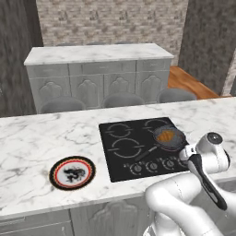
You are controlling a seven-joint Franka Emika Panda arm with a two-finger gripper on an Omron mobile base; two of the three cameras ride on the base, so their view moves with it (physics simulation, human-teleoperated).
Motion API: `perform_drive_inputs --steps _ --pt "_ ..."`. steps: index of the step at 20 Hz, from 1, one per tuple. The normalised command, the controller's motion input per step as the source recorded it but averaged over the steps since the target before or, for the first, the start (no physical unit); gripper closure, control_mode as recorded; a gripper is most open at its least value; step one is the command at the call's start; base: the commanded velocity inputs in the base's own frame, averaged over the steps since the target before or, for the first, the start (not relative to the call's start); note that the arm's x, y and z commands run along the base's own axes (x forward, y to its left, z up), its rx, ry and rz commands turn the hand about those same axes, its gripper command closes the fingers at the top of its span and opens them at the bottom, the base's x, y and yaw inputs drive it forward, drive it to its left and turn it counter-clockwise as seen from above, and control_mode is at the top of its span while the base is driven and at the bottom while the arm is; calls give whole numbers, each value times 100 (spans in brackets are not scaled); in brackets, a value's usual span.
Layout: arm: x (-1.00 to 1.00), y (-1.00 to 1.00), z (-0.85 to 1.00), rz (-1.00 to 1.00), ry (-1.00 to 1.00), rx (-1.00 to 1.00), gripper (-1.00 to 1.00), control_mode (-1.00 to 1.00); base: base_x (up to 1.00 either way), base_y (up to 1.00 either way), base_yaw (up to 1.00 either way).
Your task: Pick the croissant and place it on the pan. Then turn on the stove to warm the croissant.
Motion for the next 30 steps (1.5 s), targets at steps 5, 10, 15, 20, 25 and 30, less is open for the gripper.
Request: perform_drive_inputs --steps 5,10,15,20,25,30 --pt "26 -23 -85 9 -81 -6 100 -100 0 0 0" --pt "16 -14 -71 16 -81 -8 100 -100 0 0 0" --pt "-17 -16 9 13 -65 -1 100 -100 0 0 0" --pt "-62 -1 95 1 -28 0 100 -100 0 0 0" --pt "-71 0 97 0 -2 0 100 -100 0 0 0" --pt "-64 1 86 1 15 -2 100 -100 0 0 0"
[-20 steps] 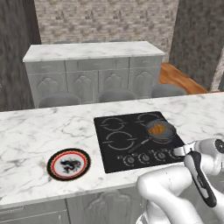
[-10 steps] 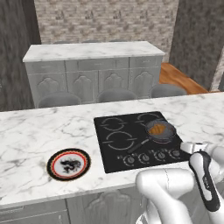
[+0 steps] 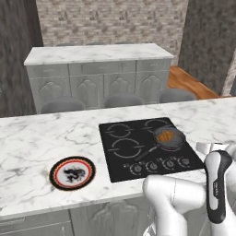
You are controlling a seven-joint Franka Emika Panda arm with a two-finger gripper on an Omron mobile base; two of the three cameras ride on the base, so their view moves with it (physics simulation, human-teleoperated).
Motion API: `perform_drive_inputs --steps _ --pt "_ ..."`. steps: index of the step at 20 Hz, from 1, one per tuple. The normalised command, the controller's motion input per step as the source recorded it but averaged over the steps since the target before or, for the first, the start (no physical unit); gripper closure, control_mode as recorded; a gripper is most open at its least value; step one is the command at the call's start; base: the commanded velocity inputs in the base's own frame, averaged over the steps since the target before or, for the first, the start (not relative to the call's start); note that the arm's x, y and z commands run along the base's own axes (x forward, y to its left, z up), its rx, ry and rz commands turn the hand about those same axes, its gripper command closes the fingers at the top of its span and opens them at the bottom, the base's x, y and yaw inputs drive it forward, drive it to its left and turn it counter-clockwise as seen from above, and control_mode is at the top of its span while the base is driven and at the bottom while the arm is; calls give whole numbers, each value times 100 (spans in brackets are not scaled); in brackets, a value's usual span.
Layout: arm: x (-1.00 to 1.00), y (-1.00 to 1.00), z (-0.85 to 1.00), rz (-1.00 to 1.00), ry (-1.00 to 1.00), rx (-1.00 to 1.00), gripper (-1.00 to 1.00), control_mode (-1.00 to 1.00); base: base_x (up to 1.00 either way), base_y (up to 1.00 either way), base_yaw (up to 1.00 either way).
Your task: Pick the croissant and place it on the pan. Then turn on the stove to warm the croissant.
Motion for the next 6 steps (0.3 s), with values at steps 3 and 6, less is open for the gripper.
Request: perform_drive_inputs --steps 3,6 --pt "-60 13 51 3 25 -10 100 -100 0 0 0" --pt "-74 22 40 7 26 -10 100 -100 0 0 0"
